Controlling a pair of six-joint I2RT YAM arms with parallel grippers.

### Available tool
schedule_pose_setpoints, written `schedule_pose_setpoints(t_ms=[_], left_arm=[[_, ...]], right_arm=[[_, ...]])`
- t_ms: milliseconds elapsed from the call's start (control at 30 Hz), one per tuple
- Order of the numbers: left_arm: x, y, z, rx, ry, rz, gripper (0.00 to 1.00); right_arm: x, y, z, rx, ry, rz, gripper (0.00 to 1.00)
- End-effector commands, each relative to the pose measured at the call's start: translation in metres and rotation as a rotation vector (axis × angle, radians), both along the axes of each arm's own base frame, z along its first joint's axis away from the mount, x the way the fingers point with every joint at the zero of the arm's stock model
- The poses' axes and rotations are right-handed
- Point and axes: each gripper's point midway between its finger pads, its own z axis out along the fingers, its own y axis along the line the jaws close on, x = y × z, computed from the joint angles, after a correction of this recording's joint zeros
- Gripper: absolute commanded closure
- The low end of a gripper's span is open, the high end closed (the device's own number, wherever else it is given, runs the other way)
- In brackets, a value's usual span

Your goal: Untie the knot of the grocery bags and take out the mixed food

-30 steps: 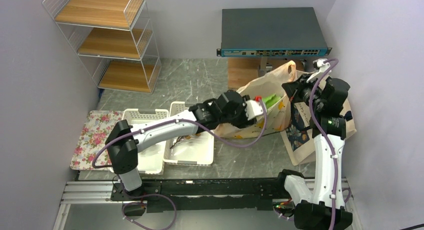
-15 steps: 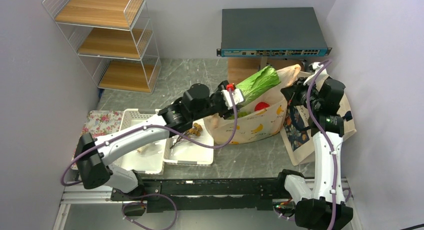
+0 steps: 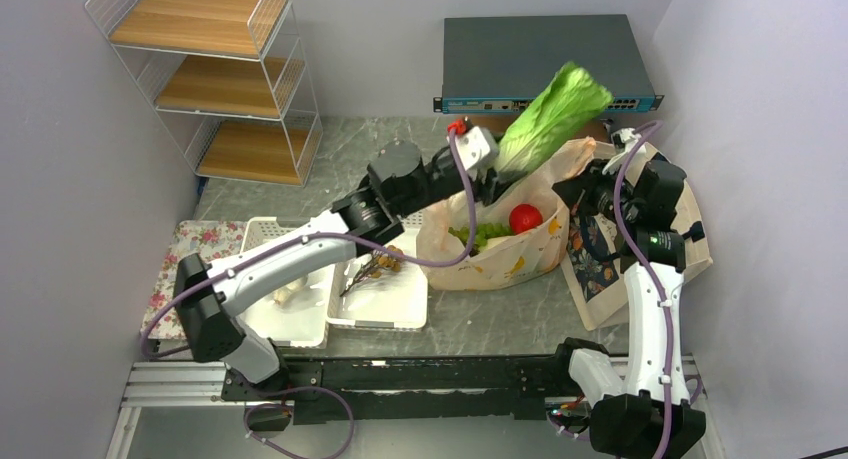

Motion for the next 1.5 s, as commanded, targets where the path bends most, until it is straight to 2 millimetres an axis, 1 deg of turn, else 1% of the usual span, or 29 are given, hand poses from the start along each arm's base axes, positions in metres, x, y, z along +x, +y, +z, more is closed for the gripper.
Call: schedule_pose_setpoints(t_ms=[0, 67, 133, 200, 233, 267, 333, 400, 433, 500, 567, 600, 633, 733, 800, 867, 900, 1000, 1067, 1100, 1133, 1200, 1233, 1267, 1333, 1467], left_arm=[[0.005, -0.006, 0.099, -0.289, -0.029, 0.003, 1.0], [0.017, -0.012, 0.115, -0.327, -0.005, 0.03, 1.0], [0.022, -0.012, 0.132, -0.373, 0.02, 0.037, 1.0], [0.023, -0.003, 0.148, -0.389, -0.003, 0.057, 1.0], [0.026, 0.006, 0.153, -0.385, -0.006, 0.075, 1.0], [0.027, 0.022, 0.16, -0.387, -0.011, 0.094, 1.0], [0.034, 0.055, 0.162, -0.361, -0.008, 0.143, 1.0], [0.041, 0.094, 0.153, -0.302, -0.02, 0.212, 1.0], [0.042, 0.116, 0.149, -0.268, -0.042, 0.252, 1.0], [0.046, 0.161, 0.127, -0.158, -0.07, 0.351, 1.0], [0.049, 0.21, 0.093, -0.03, -0.07, 0.457, 1.0], [0.052, 0.235, 0.072, 0.018, -0.047, 0.514, 1.0], [0.05, 0.259, 0.051, 0.067, -0.009, 0.555, 1.0], [0.036, 0.316, -0.017, 0.203, 0.166, 0.668, 1.0], [0.016, 0.342, -0.058, 0.262, 0.305, 0.716, 1.0], [-0.004, 0.353, -0.094, 0.292, 0.443, 0.735, 1.0], [-0.017, 0.355, -0.116, 0.304, 0.535, 0.73, 1.0], [-0.046, 0.344, -0.16, 0.278, 0.715, 0.639, 1.0], [-0.057, 0.339, -0.181, 0.234, 0.82, 0.613, 1.0], [-0.058, 0.341, -0.189, 0.218, 0.867, 0.627, 1.0], [-0.056, 0.347, -0.193, 0.193, 0.908, 0.679, 1.0], [-0.046, 0.361, -0.202, 0.155, 0.967, 0.794, 1.0], [-0.04, 0.373, -0.212, 0.143, 1.002, 0.886, 1.0], [-0.037, 0.378, -0.217, 0.127, 1.029, 0.93, 1.0], [-0.032, 0.381, -0.228, 0.109, 1.064, 0.962, 1.0], [-0.026, 0.386, -0.255, 0.107, 1.145, 1.026, 1.0]], right_arm=[[-0.005, 0.009, 0.006, 0.028, -0.02, 0.042, 1.0], [-0.007, 0.009, 0.005, 0.027, -0.019, 0.045, 1.0], [-0.007, 0.008, 0.003, 0.023, -0.015, 0.038, 1.0], [-0.008, 0.008, 0.003, 0.013, -0.02, 0.034, 1.0], [-0.009, 0.007, 0.004, 0.009, -0.022, 0.032, 1.0], [-0.009, 0.007, 0.005, 0.004, -0.026, 0.029, 1.0], [-0.01, 0.006, 0.006, 0.0, -0.032, 0.027, 1.0], [-0.011, 0.007, 0.007, -0.002, -0.039, 0.025, 1.0], [-0.012, 0.007, 0.007, 0.0, -0.038, 0.026, 1.0], [-0.014, 0.007, 0.006, -0.001, -0.037, 0.027, 1.0], [-0.016, 0.008, 0.005, -0.006, -0.039, 0.034, 1.0], [-0.017, 0.008, 0.004, -0.01, -0.039, 0.031, 1.0], [-0.017, 0.008, 0.003, -0.014, -0.038, 0.031, 1.0], [-0.018, 0.007, -0.001, -0.015, -0.028, 0.031, 1.0], [-0.018, 0.008, -0.003, -0.012, -0.019, 0.037, 1.0], [-0.017, 0.007, -0.005, -0.014, -0.012, 0.036, 1.0], [-0.016, 0.008, -0.006, -0.015, -0.009, 0.04, 1.0], [-0.014, 0.007, -0.008, -0.015, 0.0, 0.045, 1.0], [-0.014, 0.007, -0.008, -0.019, 0.003, 0.047, 1.0], [-0.013, 0.007, -0.008, -0.021, 0.005, 0.048, 1.0], [-0.013, 0.007, -0.007, -0.024, 0.005, 0.05, 1.0], [-0.012, 0.006, -0.005, -0.033, 0.002, 0.047, 1.0], [-0.012, 0.005, -0.004, -0.035, 0.002, 0.047, 1.0], [-0.012, 0.005, -0.004, -0.037, 0.002, 0.045, 1.0], [-0.012, 0.004, -0.003, -0.045, 0.003, 0.041, 1.0], [-0.013, 0.001, 0.0, -0.072, 0.002, 0.032, 1.0]])
